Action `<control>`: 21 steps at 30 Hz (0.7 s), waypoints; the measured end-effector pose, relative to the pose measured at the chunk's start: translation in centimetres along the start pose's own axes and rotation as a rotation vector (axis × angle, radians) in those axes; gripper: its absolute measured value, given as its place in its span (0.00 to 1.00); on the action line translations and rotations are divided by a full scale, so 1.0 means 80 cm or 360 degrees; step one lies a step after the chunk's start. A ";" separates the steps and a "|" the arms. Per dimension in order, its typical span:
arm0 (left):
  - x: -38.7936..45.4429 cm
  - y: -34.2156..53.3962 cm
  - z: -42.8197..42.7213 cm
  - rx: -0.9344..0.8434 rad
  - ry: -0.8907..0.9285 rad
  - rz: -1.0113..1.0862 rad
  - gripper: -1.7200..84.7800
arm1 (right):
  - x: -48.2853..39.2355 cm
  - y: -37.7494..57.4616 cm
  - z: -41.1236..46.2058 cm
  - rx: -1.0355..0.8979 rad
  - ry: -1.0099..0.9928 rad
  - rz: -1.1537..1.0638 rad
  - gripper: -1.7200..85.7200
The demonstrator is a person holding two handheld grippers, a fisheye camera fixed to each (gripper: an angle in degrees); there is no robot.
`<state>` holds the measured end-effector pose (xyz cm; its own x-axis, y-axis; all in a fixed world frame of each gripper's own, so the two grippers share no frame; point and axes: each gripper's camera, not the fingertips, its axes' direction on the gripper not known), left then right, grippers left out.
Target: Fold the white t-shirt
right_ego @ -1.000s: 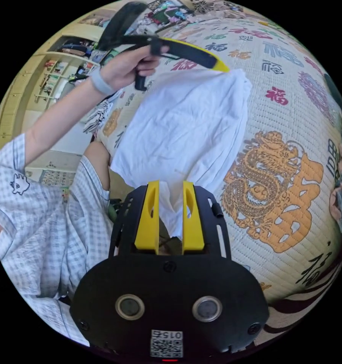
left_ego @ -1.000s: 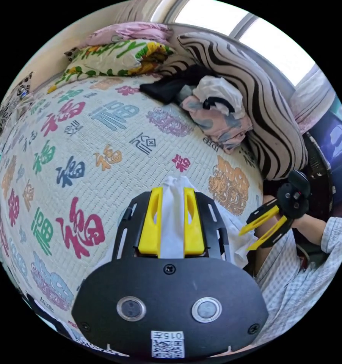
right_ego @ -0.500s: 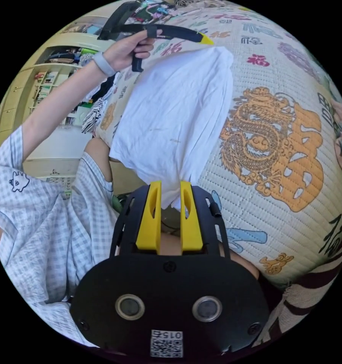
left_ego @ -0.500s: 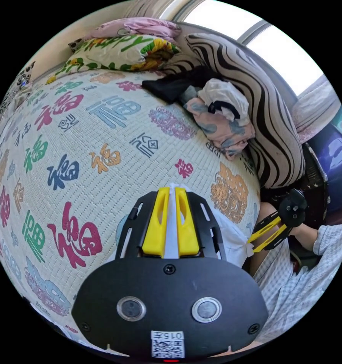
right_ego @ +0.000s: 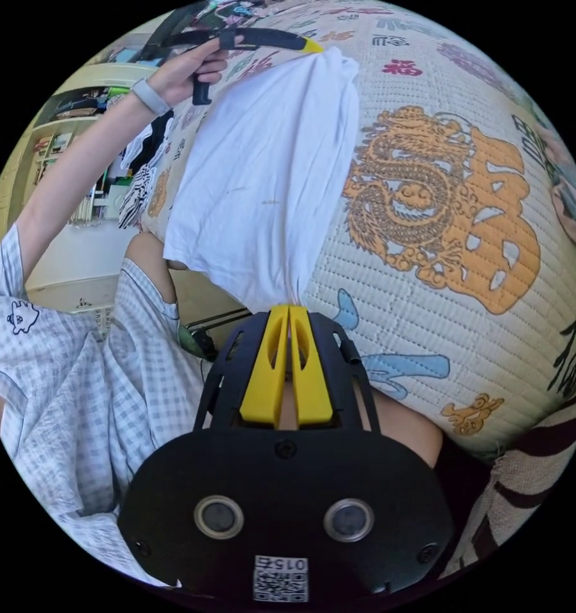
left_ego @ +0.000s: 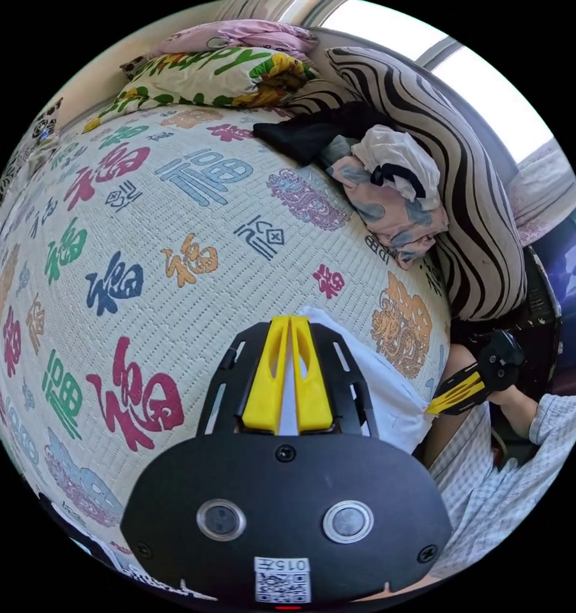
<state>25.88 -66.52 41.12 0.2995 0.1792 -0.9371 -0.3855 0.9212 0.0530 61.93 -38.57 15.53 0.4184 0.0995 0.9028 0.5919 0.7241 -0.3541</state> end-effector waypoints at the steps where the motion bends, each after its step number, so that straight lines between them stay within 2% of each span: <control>1: -0.002 0.000 0.002 -0.0020 0.0026 -0.0005 0.02 | 0.002 0.004 -0.002 0.0020 -0.0038 -0.0001 0.02; 6: 0.009 0.002 -0.033 0.0169 0.0067 0.0172 0.08 | -0.003 0.022 -0.029 0.0303 -0.0107 -0.0003 0.10; 8: 0.018 -0.004 -0.036 0.0122 0.0016 0.0269 0.09 | -0.003 0.021 -0.021 0.0329 -0.0113 0.0029 0.11; 10: 0.027 -0.016 -0.021 -0.0035 0.0005 0.0331 0.09 | -0.004 0.014 -0.003 0.0257 -0.0131 0.0047 0.11; 12: 0.032 -0.025 -0.004 -0.0194 -0.0032 0.0351 0.07 | -0.005 0.011 0.008 0.0234 -0.0090 0.0087 0.06; 17: 0.042 -0.038 -0.001 -0.0218 -0.0178 0.0416 0.03 | -0.007 0.028 0.001 0.0307 -0.0028 0.0155 0.03; 21: 0.025 -0.035 -0.002 -0.0219 -0.0141 0.0288 0.03 | -0.001 0.030 0.003 0.0302 -0.0038 0.0198 0.02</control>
<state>27.42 -68.79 39.07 0.2874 0.3724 -0.8825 -0.5534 0.8166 0.1643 63.17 -36.68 14.68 0.4626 0.2105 0.8612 0.3956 0.8203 -0.4130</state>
